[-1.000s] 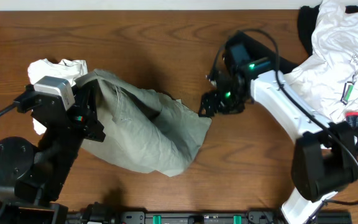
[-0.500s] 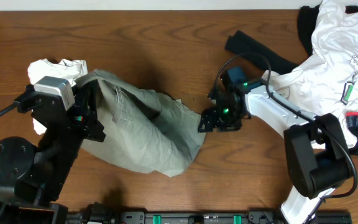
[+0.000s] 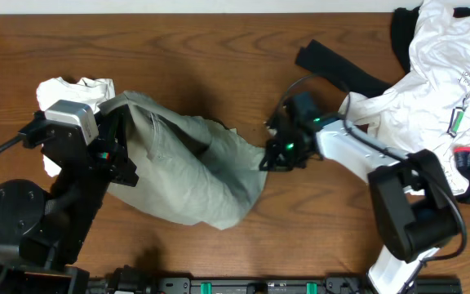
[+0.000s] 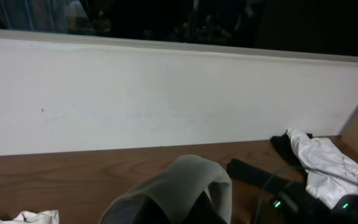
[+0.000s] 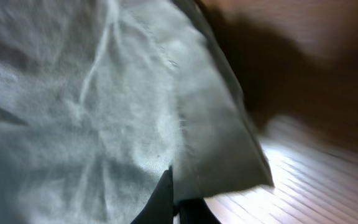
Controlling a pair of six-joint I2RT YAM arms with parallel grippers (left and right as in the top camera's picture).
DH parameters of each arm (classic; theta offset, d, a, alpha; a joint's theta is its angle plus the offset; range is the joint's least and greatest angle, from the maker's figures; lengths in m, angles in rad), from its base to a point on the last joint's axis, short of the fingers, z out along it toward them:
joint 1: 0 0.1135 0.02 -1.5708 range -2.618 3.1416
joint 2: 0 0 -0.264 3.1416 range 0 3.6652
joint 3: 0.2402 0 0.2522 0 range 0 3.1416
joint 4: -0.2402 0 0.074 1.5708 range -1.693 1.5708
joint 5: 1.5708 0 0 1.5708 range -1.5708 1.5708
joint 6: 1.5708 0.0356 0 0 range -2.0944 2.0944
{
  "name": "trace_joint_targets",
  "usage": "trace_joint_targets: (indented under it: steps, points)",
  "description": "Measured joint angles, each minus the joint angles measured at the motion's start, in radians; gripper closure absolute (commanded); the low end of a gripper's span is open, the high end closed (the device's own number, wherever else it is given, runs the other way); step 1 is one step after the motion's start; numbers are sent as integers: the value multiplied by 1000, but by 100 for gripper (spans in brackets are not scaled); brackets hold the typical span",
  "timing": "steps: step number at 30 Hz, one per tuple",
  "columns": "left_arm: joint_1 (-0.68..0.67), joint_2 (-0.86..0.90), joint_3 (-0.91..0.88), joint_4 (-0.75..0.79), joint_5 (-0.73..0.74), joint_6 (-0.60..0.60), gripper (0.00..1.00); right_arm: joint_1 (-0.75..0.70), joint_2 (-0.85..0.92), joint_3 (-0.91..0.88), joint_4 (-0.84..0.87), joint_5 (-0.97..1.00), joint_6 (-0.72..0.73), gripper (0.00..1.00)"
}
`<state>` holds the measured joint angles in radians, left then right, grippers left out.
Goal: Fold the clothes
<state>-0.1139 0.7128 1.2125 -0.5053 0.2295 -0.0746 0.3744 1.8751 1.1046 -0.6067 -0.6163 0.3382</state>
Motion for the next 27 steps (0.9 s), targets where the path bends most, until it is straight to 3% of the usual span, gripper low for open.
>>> trace_joint_targets:
  steps: [3, 9, 19, 20, 25, 27]
  points:
    - [0, 3, 0, 0, -1, 0, 94, -129, -85, 8, -49, -4, 4, 99]
    - [0, 66, 0, 16, -31, 0, 94, -396, -419, 55, -196, 9, 11, 99]
    - [0, 365, 0, 226, -188, 3, 94, -402, -816, 63, -605, 19, -55, 97]
    - [0, 385, 0, 234, -197, 3, 94, -402, -851, 63, -636, 31, -58, 94]
    - [0, 412, 0, 238, -216, 3, 94, -402, -987, 63, -733, 113, -53, 50]
    - [0, 409, 0, 241, -219, 3, 94, -402, -1026, 63, -739, 142, -55, 45]
